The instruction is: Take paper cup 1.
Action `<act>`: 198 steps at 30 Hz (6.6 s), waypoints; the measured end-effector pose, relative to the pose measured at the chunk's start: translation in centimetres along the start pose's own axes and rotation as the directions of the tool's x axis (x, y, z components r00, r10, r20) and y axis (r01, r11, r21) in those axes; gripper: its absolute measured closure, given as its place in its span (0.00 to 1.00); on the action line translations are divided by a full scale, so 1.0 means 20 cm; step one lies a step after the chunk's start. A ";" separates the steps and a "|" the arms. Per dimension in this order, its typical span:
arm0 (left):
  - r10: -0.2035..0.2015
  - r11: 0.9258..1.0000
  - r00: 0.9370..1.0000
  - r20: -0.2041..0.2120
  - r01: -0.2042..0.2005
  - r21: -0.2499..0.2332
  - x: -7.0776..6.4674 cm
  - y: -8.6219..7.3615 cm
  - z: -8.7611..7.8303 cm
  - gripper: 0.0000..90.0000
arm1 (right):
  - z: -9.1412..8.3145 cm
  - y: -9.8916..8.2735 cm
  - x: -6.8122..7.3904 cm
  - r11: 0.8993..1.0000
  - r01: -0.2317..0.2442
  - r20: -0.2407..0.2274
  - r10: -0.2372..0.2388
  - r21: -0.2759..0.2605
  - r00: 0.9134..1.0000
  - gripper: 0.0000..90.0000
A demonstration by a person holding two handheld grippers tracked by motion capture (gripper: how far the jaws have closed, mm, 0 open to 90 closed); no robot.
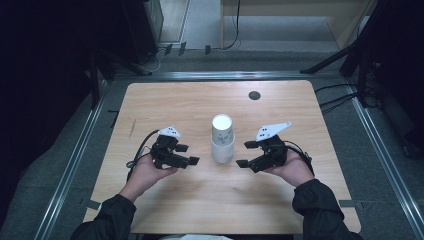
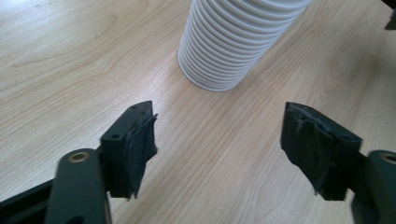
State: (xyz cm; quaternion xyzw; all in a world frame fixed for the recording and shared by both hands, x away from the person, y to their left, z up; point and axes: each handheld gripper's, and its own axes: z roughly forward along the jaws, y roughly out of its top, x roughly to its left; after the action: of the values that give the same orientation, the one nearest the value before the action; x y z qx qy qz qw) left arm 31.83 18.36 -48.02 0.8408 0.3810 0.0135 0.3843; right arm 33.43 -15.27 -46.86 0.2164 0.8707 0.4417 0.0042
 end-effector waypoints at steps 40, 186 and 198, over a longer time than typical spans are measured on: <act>0.059 0.998 0.998 -0.004 -0.059 -0.018 -0.02 0.01 -0.01 0.33 | -0.03 0.04 0.02 1.000 0.001 0.113 -0.001 0.005 0.994 0.30; 0.116 0.993 0.993 0.013 -0.116 -0.013 -0.12 -0.16 -0.12 0.31 | -0.35 0.81 0.21 0.964 0.243 0.061 -0.250 0.109 0.966 0.37; 0.172 0.985 0.980 0.097 -0.171 -0.018 -0.12 -0.05 -0.05 0.30 | -0.38 0.70 0.22 0.969 0.199 0.064 -0.210 0.146 0.976 0.37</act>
State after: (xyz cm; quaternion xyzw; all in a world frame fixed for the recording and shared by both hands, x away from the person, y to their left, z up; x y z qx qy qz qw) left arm 29.18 17.82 -47.28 0.8682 0.2879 0.0071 0.4040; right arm 33.05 -12.18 -30.68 0.1425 0.9161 0.3684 0.0694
